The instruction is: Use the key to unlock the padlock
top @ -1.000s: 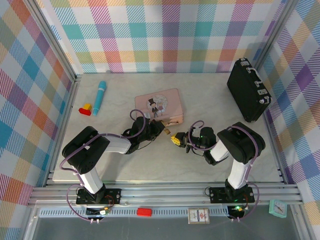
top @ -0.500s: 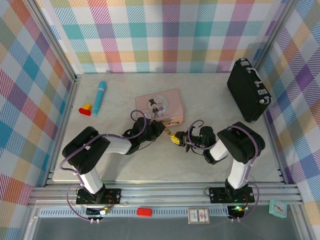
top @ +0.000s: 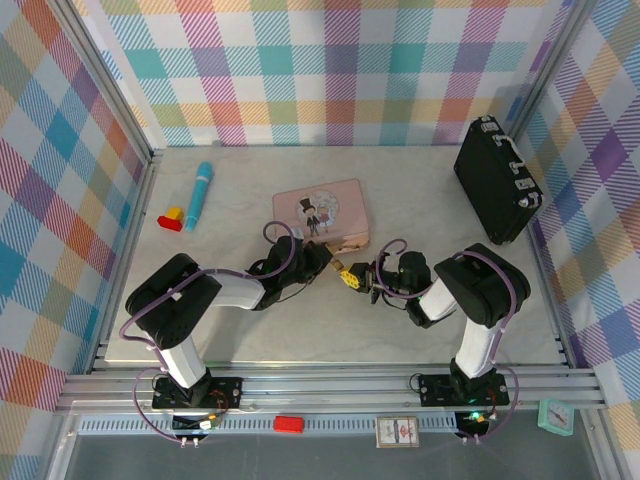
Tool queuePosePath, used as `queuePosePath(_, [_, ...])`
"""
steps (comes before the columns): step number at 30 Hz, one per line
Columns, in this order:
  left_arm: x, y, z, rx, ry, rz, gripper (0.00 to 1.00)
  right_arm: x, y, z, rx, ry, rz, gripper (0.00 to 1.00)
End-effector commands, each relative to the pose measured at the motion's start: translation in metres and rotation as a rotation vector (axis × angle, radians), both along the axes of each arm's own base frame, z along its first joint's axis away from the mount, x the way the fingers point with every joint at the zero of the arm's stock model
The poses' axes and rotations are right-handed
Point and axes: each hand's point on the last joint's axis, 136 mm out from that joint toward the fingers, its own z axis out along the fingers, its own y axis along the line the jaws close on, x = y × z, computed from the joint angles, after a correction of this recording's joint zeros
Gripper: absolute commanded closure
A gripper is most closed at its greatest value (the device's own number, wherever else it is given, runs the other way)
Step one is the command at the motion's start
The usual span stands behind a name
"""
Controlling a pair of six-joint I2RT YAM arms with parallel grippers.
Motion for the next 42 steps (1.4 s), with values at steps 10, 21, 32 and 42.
queuePosePath(10, [-0.045,-0.043,0.008,-0.028,0.104,-0.159,1.0,0.026,0.014,0.03,-0.026,-0.163,0.007,0.95])
queuePosePath(21, [-0.037,-0.015,-0.015,0.071,0.133,-0.087,1.0,0.012,-0.003,0.018,-0.252,-0.192,0.029,0.51])
queuePosePath(32, [-0.033,0.002,-0.027,0.105,0.149,-0.041,1.0,-0.018,-0.054,0.008,-0.659,-0.274,0.086,0.27])
queuePosePath(42, [-0.033,0.007,-0.025,0.125,0.197,-0.041,1.0,-0.04,-0.051,0.028,-0.978,-0.932,0.34,0.31])
